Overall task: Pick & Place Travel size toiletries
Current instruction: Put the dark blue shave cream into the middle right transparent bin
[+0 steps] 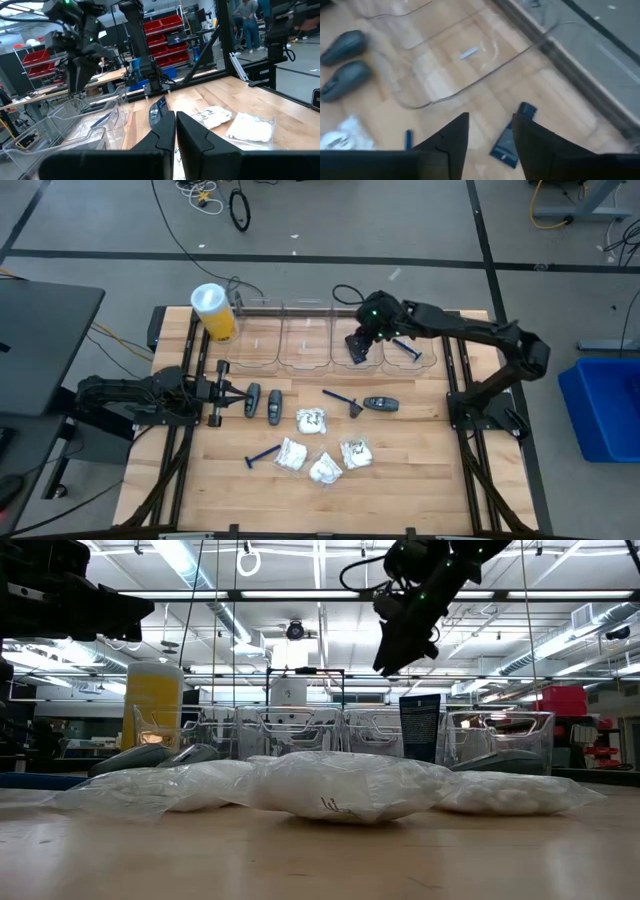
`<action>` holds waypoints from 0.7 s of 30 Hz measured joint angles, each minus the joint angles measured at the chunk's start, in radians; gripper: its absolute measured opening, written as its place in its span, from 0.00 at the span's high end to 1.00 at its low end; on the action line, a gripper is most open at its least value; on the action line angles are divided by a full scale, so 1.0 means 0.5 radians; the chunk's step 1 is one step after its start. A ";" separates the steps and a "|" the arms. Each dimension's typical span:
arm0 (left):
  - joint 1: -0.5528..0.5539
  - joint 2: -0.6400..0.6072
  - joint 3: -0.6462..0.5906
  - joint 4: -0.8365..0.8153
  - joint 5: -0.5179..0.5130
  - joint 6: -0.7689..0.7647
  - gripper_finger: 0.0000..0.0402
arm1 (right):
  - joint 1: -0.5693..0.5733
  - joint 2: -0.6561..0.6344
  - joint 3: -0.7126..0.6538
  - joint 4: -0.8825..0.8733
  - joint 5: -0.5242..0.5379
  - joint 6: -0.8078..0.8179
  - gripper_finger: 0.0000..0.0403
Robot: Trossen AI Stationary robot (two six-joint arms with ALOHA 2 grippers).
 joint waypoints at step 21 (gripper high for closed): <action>0.000 0.000 0.000 -0.001 0.000 0.000 0.94 | 0.381 -0.048 0.000 -0.132 -0.001 0.000 0.75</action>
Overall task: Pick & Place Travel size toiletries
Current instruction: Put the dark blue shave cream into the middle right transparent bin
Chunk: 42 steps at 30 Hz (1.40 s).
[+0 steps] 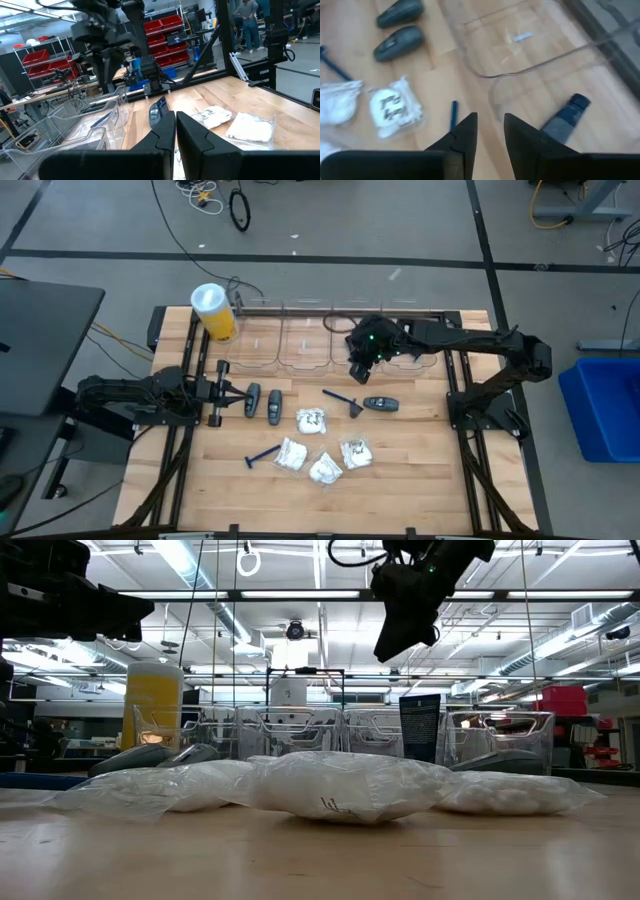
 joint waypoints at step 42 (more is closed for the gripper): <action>-0.001 -0.001 0.000 0.001 0.000 0.000 0.94 | 0.473 -0.283 -0.360 -0.016 0.002 0.138 0.79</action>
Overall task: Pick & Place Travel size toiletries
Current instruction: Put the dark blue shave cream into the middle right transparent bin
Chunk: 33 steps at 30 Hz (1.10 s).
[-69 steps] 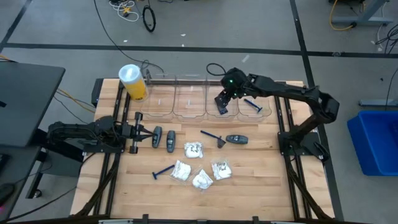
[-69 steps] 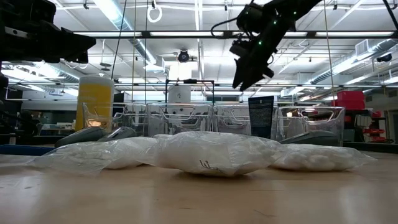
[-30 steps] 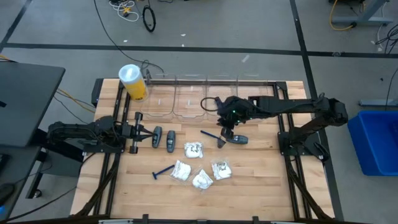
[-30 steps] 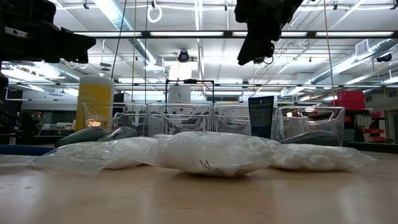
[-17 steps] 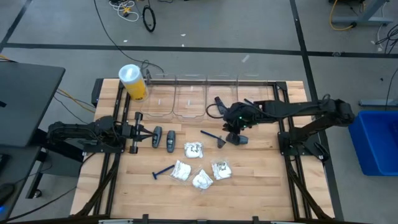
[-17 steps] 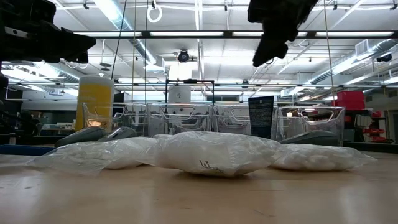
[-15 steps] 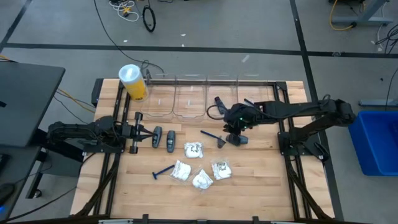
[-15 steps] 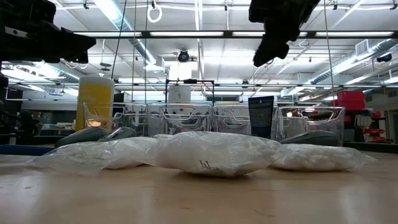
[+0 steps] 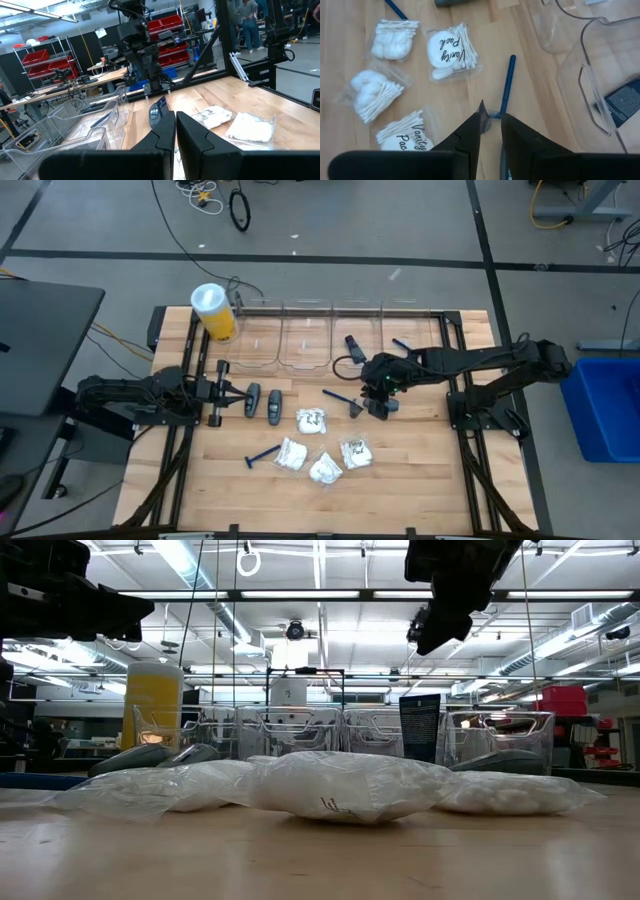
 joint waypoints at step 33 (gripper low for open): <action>0.001 0.001 0.000 0.000 0.000 0.000 0.94 | -0.005 0.448 0.199 -0.175 -0.171 0.182 0.56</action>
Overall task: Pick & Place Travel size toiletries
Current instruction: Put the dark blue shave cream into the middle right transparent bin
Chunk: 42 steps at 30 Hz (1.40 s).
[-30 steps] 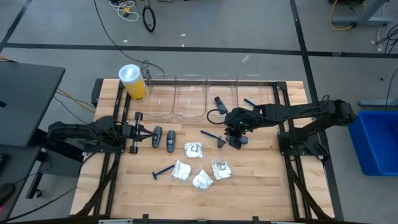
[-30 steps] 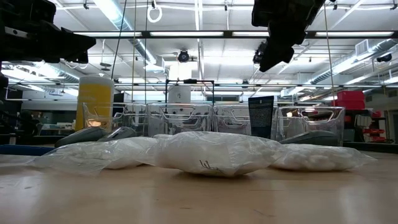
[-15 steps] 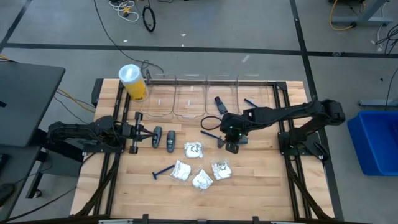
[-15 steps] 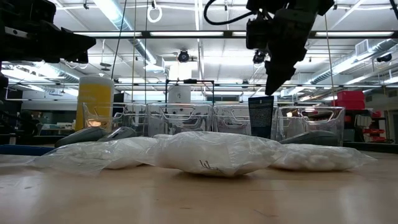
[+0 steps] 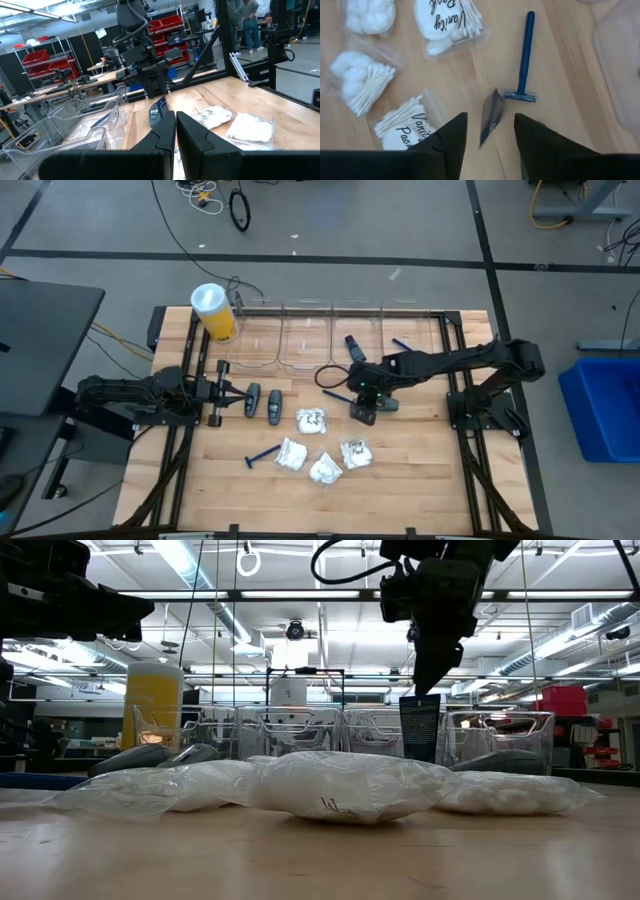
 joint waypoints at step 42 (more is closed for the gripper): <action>0.000 0.004 0.000 0.000 0.001 0.000 0.94 | -0.005 0.233 0.191 -0.235 0.069 0.093 0.48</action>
